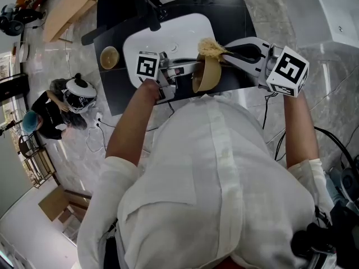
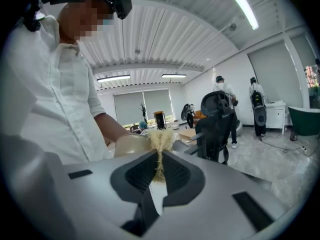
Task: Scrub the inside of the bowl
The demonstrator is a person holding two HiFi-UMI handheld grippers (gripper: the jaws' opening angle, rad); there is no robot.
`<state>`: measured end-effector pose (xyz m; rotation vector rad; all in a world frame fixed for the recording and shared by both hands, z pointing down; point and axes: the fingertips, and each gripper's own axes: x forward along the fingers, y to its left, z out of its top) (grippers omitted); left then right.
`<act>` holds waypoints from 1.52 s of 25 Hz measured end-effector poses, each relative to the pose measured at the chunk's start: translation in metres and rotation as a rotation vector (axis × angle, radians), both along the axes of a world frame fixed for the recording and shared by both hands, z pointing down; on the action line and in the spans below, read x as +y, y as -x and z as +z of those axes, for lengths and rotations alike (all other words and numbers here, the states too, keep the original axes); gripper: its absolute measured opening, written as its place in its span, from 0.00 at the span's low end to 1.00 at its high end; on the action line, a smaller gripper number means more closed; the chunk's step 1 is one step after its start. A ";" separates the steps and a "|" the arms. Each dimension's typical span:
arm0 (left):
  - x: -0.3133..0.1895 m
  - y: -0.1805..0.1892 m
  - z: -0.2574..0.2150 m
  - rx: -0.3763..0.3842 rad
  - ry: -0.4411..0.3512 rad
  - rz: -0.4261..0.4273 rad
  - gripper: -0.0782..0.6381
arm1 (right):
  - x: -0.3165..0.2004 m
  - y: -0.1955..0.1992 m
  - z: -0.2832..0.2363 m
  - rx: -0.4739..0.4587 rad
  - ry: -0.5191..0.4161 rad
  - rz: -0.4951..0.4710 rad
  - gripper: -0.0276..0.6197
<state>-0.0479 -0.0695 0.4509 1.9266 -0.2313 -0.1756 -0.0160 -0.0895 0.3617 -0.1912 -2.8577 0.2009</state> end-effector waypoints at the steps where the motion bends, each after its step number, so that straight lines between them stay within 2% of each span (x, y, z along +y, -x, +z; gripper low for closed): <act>1: 0.000 0.000 -0.002 0.006 -0.004 0.002 0.13 | -0.002 0.001 0.002 0.000 0.013 0.004 0.08; 8: 0.003 -0.003 -0.013 0.023 -0.034 0.017 0.13 | -0.001 0.008 0.029 0.024 0.084 0.021 0.08; 18: -0.014 0.006 -0.027 0.026 -0.076 -0.071 0.13 | 0.013 0.014 0.064 0.064 0.183 0.046 0.08; 24: -0.027 0.020 -0.019 -0.021 -0.078 -0.170 0.13 | 0.026 0.010 0.075 0.101 0.227 0.031 0.08; 30: -0.048 0.037 -0.013 -0.057 -0.051 -0.309 0.13 | 0.053 0.010 0.083 0.147 0.239 -0.062 0.08; 34: -0.052 0.042 -0.001 -0.114 -0.029 -0.331 0.13 | 0.063 0.013 0.070 0.121 0.233 -0.101 0.08; 38: -0.048 0.042 0.013 -0.156 -0.001 -0.317 0.13 | 0.065 0.006 0.061 0.108 0.223 -0.113 0.08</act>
